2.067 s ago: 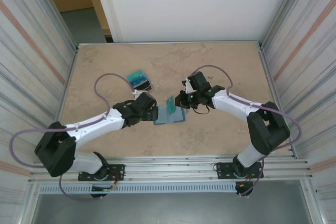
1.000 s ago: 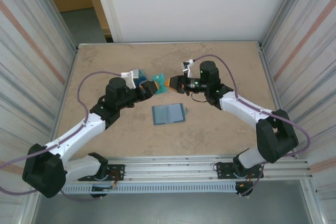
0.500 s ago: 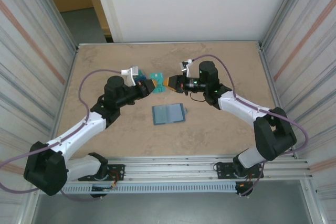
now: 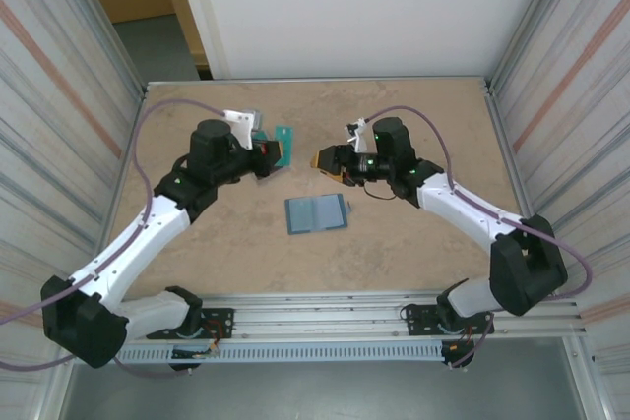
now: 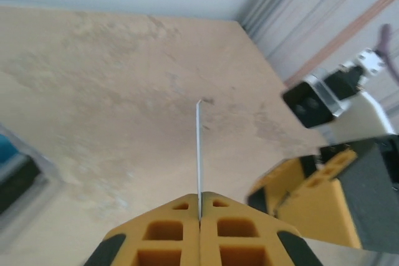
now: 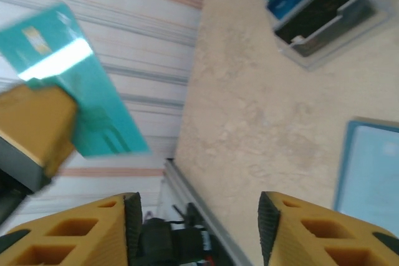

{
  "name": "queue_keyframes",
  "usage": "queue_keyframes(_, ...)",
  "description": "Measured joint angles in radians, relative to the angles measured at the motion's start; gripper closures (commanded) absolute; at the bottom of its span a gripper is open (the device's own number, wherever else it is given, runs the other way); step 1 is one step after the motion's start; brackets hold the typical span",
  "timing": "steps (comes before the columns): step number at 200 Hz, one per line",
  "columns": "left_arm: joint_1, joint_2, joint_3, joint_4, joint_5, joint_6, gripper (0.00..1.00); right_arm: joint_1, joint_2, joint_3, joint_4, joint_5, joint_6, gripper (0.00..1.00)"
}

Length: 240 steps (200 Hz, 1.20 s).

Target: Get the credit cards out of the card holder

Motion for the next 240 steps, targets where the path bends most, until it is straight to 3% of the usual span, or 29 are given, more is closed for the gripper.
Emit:
queue_keyframes(47,0.061,0.135,0.150,-0.143,-0.116,0.329,1.00,0.000,-0.051,0.011,-0.212,0.149,-0.109,0.34)
queue_keyframes(62,0.070,0.194,0.182,-0.164,-0.145,0.416,1.00,0.000,-0.051,0.016,-0.261,0.188,-0.135,0.20)
queue_keyframes(87,0.092,0.317,0.265,-0.198,-0.182,0.554,1.00,0.007,-0.049,0.039,-0.336,0.255,-0.169,0.15)
queue_keyframes(145,0.185,0.565,0.470,-0.287,-0.204,0.825,1.00,0.032,-0.043,0.081,-0.441,0.384,-0.201,0.12)
queue_keyframes(240,0.271,0.705,0.513,-0.343,-0.092,1.079,1.00,0.037,-0.007,0.116,-0.535,0.475,-0.202,0.10)
